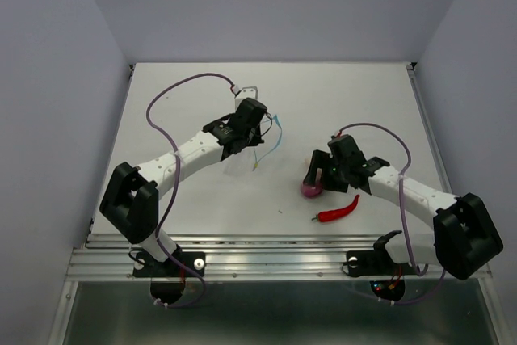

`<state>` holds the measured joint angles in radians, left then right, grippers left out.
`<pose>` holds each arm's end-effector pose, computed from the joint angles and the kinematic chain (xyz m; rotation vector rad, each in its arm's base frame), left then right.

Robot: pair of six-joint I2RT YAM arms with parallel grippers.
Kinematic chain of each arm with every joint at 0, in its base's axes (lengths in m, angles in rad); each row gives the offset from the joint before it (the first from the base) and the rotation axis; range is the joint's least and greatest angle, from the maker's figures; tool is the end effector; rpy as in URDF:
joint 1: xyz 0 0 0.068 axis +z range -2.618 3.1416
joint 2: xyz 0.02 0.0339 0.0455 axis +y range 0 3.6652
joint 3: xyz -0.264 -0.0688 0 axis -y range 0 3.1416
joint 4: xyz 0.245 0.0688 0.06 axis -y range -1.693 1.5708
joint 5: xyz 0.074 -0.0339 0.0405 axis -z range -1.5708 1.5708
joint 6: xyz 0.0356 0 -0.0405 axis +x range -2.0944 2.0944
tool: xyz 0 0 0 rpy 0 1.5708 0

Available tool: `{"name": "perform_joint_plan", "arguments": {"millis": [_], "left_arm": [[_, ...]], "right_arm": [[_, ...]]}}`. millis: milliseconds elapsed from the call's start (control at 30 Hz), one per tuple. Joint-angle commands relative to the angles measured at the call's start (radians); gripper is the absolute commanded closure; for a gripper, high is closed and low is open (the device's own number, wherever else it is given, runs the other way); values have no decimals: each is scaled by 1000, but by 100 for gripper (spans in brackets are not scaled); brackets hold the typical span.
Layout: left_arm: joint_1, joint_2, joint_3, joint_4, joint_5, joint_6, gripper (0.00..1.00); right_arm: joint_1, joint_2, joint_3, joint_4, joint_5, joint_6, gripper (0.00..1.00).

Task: Place the food in the zip-top bag and seal the zipper
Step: Pick up the food from the basket with the right arm, then place the food into the zip-top bag

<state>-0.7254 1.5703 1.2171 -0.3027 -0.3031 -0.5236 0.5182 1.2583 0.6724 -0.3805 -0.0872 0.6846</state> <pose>0.2735 -0.2283 0.2832 0.0573 2.2149 -0.3622 0.2055 0.1208 0.1892 0.1833 2.6295 0.5597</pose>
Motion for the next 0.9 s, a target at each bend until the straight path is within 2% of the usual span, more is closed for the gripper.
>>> {"name": "perform_joint_plan", "arguments": {"millis": [0, 100, 233, 333, 667, 867], "left_arm": [[-3, -13, -14, 24, 1, 0, 100], [-3, -16, -16, 24, 2, 0, 100], [-3, -15, -19, 25, 9, 0, 100], [-3, -15, -25, 30, 21, -1, 100], [-3, -27, -36, 39, 61, -3, 100], [-9, -32, -31, 48, 96, -4, 100]], "right_arm": [[0, 23, 7, 92, -9, 33, 22], [0, 44, 6, 91, -25, 41, 30], [0, 41, 3, 91, -29, 38, 53], [0, 18, 13, 89, -32, 35, 63], [0, -97, 153, 132, -31, -49, 64], [0, -48, 282, 244, -49, -91, 64]]}}
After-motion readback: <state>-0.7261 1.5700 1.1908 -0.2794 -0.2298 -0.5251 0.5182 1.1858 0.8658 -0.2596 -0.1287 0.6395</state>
